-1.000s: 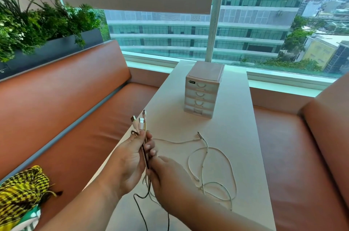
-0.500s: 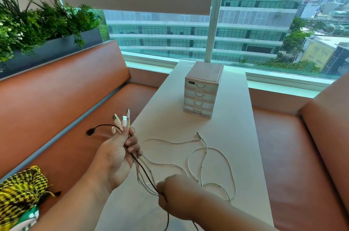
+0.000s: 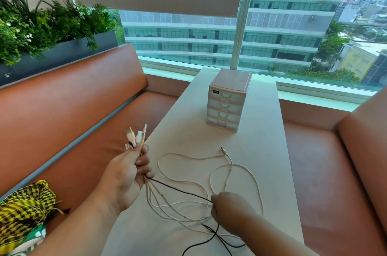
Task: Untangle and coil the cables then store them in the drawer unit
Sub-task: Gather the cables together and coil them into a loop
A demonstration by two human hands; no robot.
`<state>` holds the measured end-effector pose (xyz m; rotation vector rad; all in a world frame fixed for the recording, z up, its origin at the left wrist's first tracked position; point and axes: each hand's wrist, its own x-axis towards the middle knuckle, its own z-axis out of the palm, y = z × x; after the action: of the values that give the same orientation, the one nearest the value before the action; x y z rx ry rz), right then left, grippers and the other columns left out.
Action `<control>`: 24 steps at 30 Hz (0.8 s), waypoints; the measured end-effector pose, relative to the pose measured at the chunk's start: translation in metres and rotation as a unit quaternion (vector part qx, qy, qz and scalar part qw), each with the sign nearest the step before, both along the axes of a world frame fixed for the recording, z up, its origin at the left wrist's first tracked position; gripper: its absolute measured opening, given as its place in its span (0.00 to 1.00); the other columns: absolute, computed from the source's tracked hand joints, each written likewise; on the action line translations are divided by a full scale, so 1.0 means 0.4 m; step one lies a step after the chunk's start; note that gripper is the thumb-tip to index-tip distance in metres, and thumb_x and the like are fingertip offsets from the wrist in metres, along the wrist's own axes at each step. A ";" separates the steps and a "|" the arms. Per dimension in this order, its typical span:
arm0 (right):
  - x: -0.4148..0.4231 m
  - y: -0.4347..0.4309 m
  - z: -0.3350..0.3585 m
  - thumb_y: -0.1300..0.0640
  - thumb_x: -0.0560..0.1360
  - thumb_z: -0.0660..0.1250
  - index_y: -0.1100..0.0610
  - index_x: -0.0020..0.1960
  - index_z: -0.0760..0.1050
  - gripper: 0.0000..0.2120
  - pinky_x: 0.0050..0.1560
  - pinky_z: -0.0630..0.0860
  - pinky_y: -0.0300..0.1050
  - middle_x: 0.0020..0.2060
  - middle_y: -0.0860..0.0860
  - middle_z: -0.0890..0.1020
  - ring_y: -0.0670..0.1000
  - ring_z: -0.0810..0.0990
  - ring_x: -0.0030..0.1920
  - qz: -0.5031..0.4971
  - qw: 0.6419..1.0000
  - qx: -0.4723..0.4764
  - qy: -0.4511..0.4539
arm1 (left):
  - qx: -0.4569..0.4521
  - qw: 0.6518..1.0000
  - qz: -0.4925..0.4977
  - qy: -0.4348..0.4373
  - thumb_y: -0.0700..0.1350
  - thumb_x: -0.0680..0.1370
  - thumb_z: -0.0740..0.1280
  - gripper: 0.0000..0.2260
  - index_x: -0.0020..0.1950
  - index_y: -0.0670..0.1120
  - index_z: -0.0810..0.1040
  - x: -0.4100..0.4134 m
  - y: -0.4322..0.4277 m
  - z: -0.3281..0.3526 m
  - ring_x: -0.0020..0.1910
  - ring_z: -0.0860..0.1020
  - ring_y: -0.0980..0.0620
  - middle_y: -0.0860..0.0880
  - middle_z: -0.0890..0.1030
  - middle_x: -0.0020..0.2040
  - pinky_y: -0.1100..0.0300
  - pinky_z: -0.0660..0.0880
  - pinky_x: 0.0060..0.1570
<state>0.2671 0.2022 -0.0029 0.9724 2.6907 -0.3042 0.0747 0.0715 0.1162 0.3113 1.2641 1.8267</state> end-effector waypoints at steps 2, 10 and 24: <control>0.005 0.023 0.004 0.58 0.78 0.54 0.56 0.58 0.74 0.13 0.46 0.69 0.45 0.56 0.55 0.79 0.58 0.78 0.57 -0.030 0.999 0.014 0.000 | -0.019 1.000 -0.008 0.012 0.47 0.83 0.53 0.15 0.38 0.46 0.68 0.004 -0.004 -0.005 0.21 0.57 0.58 0.54 0.59 0.25 0.65 0.58 0.23; 0.150 0.213 -0.012 0.65 0.75 0.58 0.55 0.38 0.65 0.09 0.39 0.77 0.44 0.42 0.57 0.79 0.59 0.82 0.47 -0.282 0.955 -0.091 0.018 | -0.111 0.991 0.036 0.069 0.48 0.84 0.53 0.15 0.39 0.46 0.68 -0.085 -0.064 -0.009 0.18 0.56 0.60 0.56 0.60 0.23 0.69 0.53 0.18; 0.236 0.348 0.047 0.56 0.80 0.60 0.53 0.44 0.75 0.08 0.49 0.72 0.49 0.47 0.57 0.82 0.58 0.77 0.46 -0.426 0.822 -0.117 0.360 | -0.313 0.927 0.045 0.200 0.48 0.83 0.53 0.15 0.39 0.44 0.69 -0.121 -0.097 -0.144 0.19 0.57 0.58 0.51 0.63 0.26 0.71 0.53 0.19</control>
<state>0.3617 0.3414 0.0159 2.2877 2.4257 -1.3756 0.0264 0.0329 0.0586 0.2743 2.0981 1.3637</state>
